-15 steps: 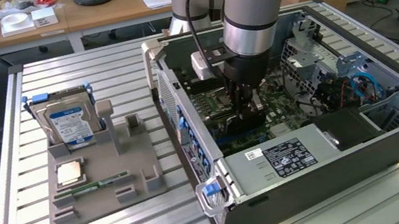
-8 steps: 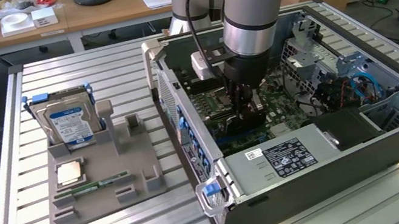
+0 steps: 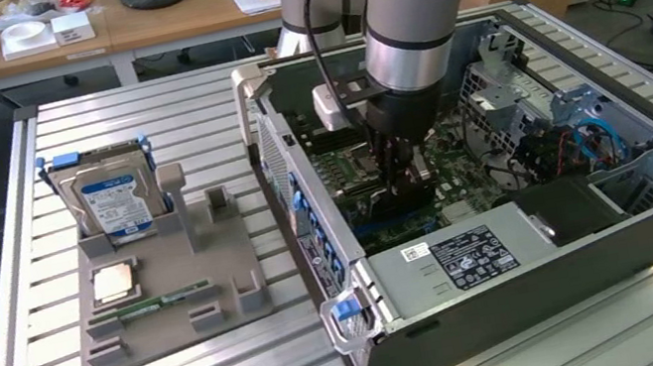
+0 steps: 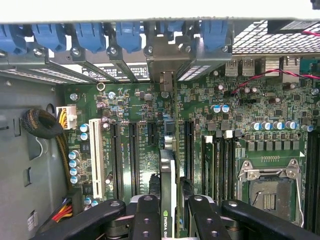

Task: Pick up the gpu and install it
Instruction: 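Insert the gpu into the slot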

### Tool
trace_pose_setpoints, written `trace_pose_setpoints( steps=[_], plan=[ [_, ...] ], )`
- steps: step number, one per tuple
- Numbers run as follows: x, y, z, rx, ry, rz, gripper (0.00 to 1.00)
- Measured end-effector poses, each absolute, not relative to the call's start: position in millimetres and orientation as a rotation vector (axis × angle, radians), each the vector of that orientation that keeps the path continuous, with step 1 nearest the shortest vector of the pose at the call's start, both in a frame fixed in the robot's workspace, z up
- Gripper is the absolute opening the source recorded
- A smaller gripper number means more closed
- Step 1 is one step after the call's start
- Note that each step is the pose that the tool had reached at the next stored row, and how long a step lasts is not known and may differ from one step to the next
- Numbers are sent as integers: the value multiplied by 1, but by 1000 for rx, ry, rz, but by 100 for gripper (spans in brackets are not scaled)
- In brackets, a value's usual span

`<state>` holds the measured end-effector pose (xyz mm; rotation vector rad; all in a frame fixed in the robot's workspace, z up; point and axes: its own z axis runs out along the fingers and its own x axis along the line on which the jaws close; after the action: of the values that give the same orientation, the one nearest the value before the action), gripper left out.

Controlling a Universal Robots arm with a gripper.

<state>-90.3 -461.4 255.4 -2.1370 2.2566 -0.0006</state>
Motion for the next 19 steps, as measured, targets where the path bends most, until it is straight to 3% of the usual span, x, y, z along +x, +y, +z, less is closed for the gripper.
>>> trace_pose_setpoints(
  steps=[19],
  plan=[
    [-91,-461,254,-2137,2256,-1,26]
  ],
)
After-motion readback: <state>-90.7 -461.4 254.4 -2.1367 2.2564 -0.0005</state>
